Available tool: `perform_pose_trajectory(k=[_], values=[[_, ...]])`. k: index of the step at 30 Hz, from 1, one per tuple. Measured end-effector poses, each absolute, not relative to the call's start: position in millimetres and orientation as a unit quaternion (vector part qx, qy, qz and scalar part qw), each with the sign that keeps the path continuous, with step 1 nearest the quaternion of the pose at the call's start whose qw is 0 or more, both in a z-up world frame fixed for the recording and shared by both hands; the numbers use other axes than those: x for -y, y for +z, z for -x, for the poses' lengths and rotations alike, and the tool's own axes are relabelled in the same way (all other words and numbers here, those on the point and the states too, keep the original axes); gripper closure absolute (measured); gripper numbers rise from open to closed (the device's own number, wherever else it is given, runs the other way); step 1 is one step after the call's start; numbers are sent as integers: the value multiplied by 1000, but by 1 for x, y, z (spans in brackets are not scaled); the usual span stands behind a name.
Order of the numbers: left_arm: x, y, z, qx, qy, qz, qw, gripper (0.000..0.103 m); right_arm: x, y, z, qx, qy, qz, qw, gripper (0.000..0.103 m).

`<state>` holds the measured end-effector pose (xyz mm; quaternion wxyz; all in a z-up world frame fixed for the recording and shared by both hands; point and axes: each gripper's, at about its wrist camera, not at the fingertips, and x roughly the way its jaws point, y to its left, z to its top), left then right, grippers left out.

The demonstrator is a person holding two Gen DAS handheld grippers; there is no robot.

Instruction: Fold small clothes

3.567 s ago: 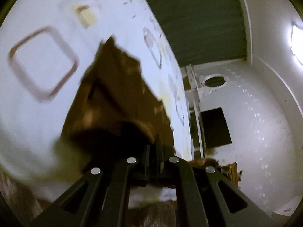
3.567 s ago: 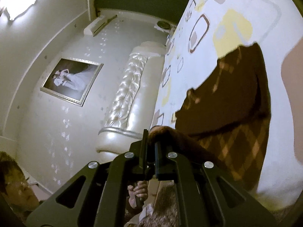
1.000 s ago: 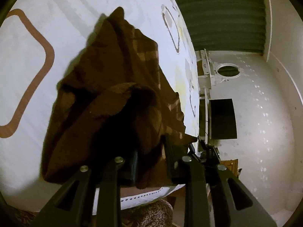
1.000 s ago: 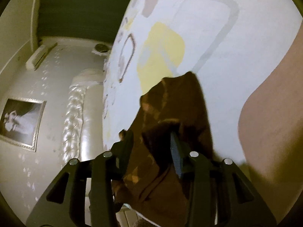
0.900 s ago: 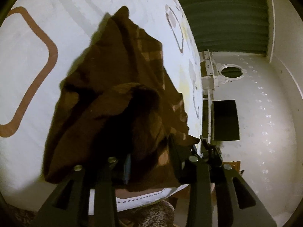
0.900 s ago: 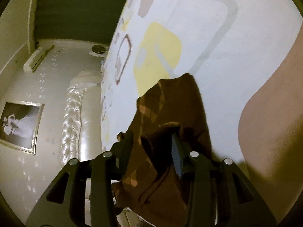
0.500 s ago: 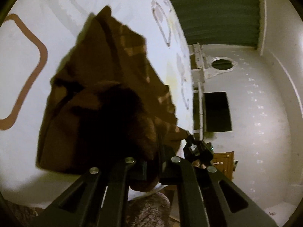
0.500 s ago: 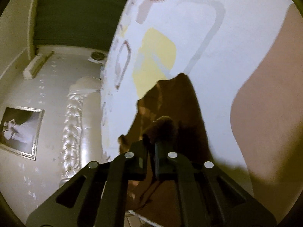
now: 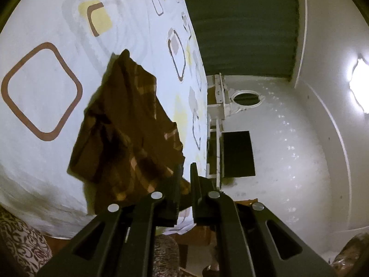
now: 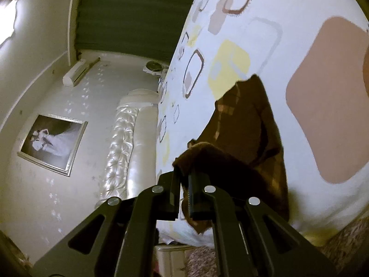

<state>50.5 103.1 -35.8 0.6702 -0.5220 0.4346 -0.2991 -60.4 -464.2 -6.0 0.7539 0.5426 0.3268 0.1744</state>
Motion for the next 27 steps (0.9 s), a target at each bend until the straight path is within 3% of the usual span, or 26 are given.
perform_pose_trajectory(k=[2, 4, 6, 11, 21, 22, 23, 24, 25, 27], values=[[-95, -39, -49, -450, -293, 495, 683, 95, 464, -12, 54, -331, 170, -548, 749, 98], [-88, -47, -46, -467, -294, 470, 689, 86, 462, -20, 48, -336, 168, -555, 742, 98], [-84, -62, -42, -485, -288, 448, 694, 66, 458, -23, 45, -343, 167, -549, 744, 98], [-77, -102, -38, -525, -277, 411, 692, 54, 453, -30, 42, -349, 171, -550, 739, 98], [-60, -140, -29, -537, -282, 440, 663, 50, 444, -37, 34, -357, 183, -549, 733, 98], [-58, -140, -29, -536, -285, 444, 659, 50, 444, -38, 34, -358, 182, -549, 733, 98], [-56, -141, -29, -537, -290, 448, 654, 68, 445, -39, 34, -358, 181, -550, 733, 98], [-51, -143, -29, -546, -299, 446, 643, 92, 445, -40, 33, -358, 180, -552, 731, 98], [-47, -144, -28, -555, -303, 441, 637, 98, 446, -41, 34, -358, 180, -552, 731, 98], [-44, -139, -24, -557, -302, 436, 639, 98, 447, -43, 34, -359, 178, -554, 730, 98]])
